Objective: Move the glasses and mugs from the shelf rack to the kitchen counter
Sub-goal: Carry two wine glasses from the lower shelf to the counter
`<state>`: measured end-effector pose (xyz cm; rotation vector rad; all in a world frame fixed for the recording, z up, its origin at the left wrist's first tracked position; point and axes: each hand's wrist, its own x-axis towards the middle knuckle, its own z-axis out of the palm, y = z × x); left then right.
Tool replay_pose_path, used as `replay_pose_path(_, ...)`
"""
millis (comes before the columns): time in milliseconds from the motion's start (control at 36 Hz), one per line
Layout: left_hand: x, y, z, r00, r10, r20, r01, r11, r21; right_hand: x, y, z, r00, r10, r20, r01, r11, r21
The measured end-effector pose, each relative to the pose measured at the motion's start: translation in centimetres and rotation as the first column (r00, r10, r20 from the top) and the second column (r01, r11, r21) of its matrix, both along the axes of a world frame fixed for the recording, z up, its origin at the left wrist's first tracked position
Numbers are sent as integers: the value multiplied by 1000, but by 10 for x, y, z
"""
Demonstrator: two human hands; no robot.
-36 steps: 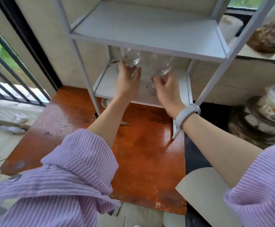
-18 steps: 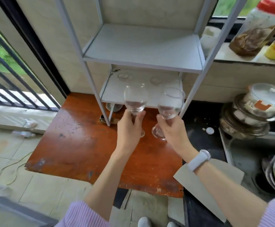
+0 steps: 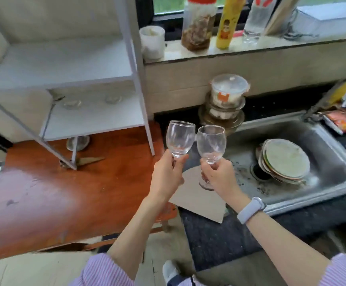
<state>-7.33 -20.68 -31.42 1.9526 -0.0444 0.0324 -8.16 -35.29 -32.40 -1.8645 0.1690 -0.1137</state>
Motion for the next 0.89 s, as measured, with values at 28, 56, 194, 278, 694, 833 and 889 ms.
replay_pose_path(28, -2, -18, 2, 999, -38, -6, 38, 999, -8, -7, -17, 1, 999, -39, 2, 39, 999, -12)
replay_pose_path(56, -4, -37, 4, 997, -80, -14, 80, 997, -15, -15, -36, 3, 997, -73, 2, 73, 997, -29)
replay_pose_path(194, -24, -150, 15, 961, -271, 60, 270, 963, 16, -66, -142, 17, 962, -273, -10, 270, 958, -98)
replay_pose_path(278, -48, -226, 19, 920, -377, 109, 375, 926, 37, -110, -213, 22, 912, -410, 21, 408, 901, -148)
replay_pose_path(694, -225, -594, 32, 511, -853, 102, 857, 515, 12, -369, -511, 35, 510, -860, 18, 852, 503, -146)
replay_pose_path(833, -276, -684, 37, 337, -936, 96, 940, 341, 25, -437, -570, 37, 354, -935, 0, 928, 351, -122)
replay_pose_path(889, -294, -720, 36, 273, -957, 102, 960, 278, 39, -459, -593, 36, 290, -957, -13, 952, 290, -99)
